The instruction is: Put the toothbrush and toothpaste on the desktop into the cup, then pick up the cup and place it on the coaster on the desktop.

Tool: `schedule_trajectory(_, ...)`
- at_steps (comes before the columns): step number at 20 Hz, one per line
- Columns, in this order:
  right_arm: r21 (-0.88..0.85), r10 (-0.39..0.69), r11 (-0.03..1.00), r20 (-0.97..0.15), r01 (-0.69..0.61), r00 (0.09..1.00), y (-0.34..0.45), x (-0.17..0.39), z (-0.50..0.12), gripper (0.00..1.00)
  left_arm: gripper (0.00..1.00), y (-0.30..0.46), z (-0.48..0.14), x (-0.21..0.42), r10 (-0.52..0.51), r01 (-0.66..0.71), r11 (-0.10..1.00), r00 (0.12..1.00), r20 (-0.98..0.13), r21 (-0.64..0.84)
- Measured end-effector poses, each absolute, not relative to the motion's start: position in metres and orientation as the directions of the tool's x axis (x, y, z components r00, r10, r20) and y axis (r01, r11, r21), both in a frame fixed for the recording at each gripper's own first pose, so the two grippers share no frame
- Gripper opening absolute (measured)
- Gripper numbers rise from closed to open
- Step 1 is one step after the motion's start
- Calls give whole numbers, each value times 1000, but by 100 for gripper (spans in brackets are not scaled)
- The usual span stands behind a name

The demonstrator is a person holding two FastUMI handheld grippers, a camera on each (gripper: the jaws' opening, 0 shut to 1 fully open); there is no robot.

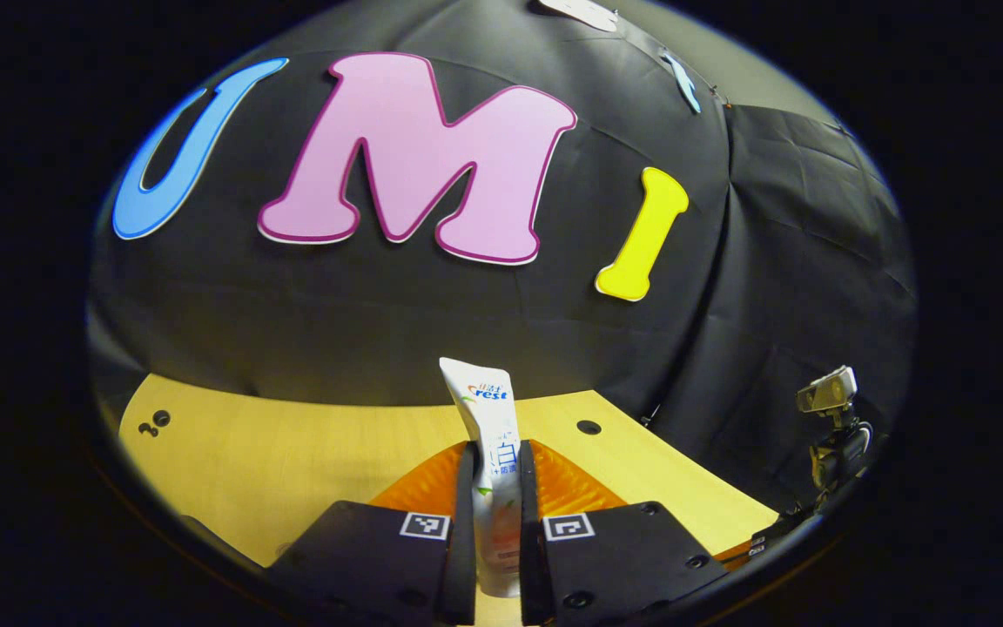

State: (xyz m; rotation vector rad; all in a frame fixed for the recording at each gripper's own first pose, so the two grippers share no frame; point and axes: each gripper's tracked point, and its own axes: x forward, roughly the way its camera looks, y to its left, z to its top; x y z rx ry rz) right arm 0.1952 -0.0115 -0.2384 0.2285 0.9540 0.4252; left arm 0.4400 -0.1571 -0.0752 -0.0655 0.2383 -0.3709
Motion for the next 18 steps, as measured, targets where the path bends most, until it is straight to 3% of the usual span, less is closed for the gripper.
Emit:
schedule_trajectory(9,395,448,893,-727,-217,520,-16,240,-252,6,25,-173,-137,497,-383,369,923,899,-212,-104)
schedule_trajectory(14,402,470,882,-724,-245,504,-15,242,-260,6,26,-156,-158,494,-366,369,929,901,-231,-31)
schedule_trajectory(17,418,487,871,-676,-257,553,-15,261,-256,6,24,-153,-166,486,-365,370,929,906,-213,-15)
schedule_trajectory(18,429,490,868,-660,-250,569,-15,268,-254,6,30,-151,-167,484,-359,364,931,911,-205,-14)
